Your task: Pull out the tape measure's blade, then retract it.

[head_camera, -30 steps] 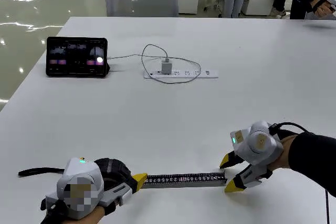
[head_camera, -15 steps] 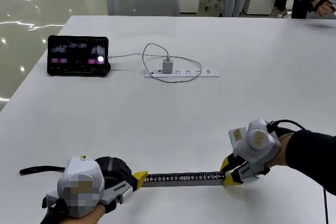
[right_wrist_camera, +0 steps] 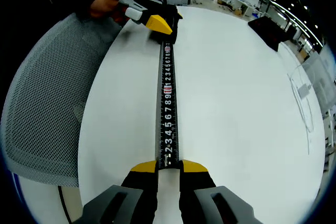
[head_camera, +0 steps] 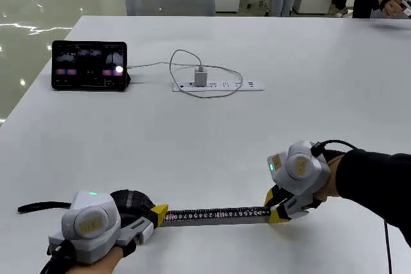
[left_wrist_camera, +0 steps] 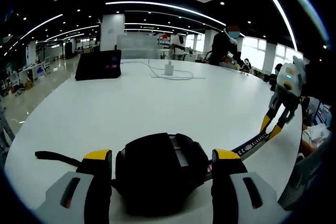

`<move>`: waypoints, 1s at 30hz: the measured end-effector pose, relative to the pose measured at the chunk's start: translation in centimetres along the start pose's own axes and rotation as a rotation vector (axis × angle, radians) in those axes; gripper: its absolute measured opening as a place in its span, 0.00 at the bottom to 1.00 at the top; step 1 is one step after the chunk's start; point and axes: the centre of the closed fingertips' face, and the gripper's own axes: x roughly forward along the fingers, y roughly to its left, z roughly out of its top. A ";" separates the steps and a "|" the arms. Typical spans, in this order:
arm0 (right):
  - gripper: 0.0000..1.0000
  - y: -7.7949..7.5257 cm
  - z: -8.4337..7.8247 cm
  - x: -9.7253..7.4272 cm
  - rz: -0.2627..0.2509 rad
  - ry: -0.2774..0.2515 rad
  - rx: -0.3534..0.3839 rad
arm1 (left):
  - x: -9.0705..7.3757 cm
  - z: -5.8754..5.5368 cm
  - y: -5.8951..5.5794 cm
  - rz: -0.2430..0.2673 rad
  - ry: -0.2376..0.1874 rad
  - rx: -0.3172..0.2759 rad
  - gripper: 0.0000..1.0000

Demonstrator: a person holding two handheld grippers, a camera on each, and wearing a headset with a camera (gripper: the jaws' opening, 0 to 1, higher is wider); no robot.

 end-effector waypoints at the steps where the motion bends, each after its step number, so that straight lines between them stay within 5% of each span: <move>1: 0.11 0.0 0.0 0.0 -0.001 0.000 0.004 | 0.0 0.0 0.1 0.005 0.005 -0.001 0.75; 21: 0.10 -0.1 0.0 0.2 -0.007 0.058 0.002 | 0.0 -0.5 0.0 0.010 0.051 0.045 0.64; 30: 0.09 -0.1 0.0 0.1 -0.012 0.033 0.037 | -0.1 -0.6 0.1 0.008 0.054 0.047 0.63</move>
